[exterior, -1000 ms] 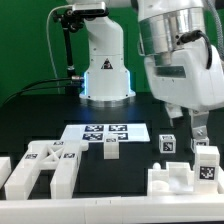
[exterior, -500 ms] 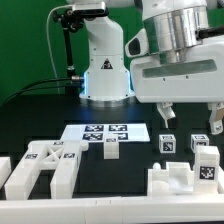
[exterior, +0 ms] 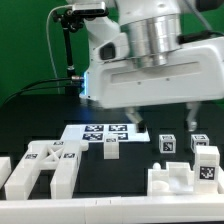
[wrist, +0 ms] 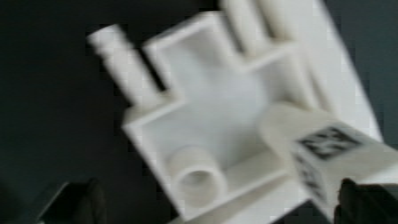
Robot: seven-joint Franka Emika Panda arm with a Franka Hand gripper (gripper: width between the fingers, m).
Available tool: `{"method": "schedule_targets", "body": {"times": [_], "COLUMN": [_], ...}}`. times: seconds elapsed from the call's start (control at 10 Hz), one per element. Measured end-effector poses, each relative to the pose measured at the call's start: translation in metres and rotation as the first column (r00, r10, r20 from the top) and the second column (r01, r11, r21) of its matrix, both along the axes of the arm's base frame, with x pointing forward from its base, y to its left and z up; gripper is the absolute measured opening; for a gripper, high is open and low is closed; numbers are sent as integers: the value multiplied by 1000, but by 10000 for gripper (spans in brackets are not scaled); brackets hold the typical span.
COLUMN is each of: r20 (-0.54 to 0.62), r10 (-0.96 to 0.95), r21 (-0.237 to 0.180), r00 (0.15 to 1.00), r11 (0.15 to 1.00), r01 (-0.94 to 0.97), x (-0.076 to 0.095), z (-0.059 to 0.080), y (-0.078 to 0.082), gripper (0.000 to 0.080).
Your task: Assemble chair
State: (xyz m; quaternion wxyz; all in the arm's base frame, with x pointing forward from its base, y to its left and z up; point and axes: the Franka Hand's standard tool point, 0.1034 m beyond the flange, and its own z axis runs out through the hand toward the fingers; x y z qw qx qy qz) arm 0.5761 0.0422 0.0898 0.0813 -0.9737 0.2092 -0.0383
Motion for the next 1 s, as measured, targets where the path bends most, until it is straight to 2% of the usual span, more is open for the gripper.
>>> {"method": "schedule_targets", "body": {"times": [0.1,0.2,0.6,0.7,0.9,1.0], "r20": [17,60,65,37,-40,-100], "r10": [32,80,299,307,395,429], "r21": [-30,-56,-96,-90,-103,-88], "r00": [999,995,952,951,918,898], "r11": [999,995,952,949,912,895], "r01": [-31,-77,-292,-303,-397,-437], "x": [-9,-6,-8,-16,-38,-51], "z": [-8,-8,-9,-16,-23,-28], "y": [0,1,-4,-11,-40,-46], "gripper": [649,649,649,649,649,649]}}
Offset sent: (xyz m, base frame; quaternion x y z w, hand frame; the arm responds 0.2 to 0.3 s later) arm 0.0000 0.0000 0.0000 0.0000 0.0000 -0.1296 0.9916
